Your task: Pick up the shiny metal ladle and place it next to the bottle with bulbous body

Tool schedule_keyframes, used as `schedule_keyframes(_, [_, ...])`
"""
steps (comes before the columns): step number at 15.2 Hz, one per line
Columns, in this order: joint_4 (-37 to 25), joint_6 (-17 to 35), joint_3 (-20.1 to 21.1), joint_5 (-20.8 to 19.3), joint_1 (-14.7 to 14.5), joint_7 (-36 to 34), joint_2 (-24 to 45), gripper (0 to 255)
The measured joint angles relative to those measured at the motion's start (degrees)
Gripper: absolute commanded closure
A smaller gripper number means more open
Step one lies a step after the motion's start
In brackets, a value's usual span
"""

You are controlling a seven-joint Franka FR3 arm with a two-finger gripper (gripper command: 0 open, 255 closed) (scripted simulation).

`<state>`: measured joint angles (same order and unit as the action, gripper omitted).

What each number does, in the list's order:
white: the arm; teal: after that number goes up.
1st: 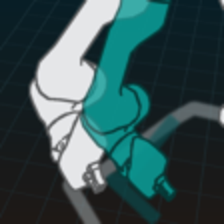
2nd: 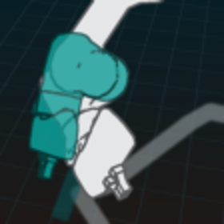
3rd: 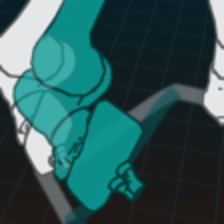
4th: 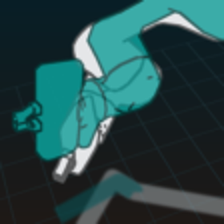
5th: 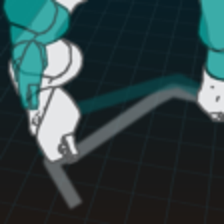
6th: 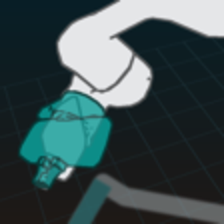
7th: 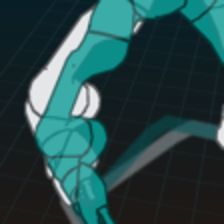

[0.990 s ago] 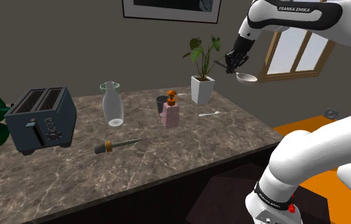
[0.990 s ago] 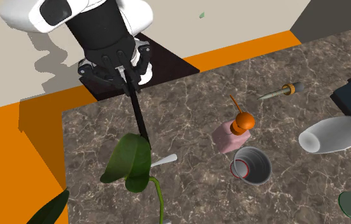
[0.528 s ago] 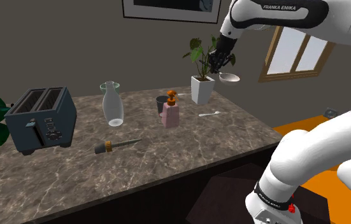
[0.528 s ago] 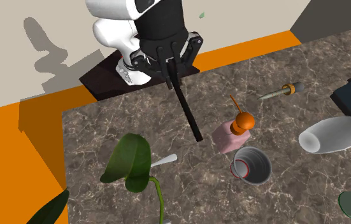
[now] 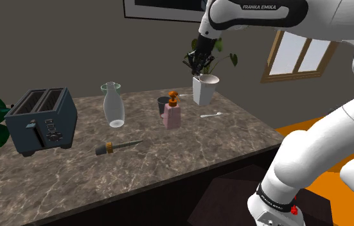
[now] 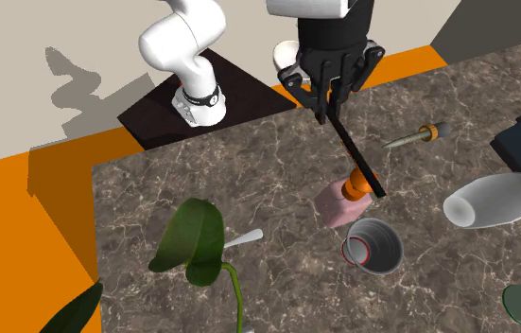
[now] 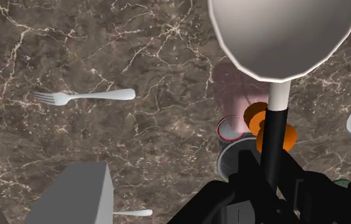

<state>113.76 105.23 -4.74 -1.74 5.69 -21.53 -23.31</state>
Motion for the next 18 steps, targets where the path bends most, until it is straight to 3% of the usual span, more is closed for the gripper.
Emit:
schedule_keyframes(8, [-9.1, 0.3, 6.5, -0.1, -3.0, -9.3, 9.6, 255])
schedule_keyframes(18, [-30.6, -3.4, 12.9, -3.9, -7.8, -20.6, 28.3, 255])
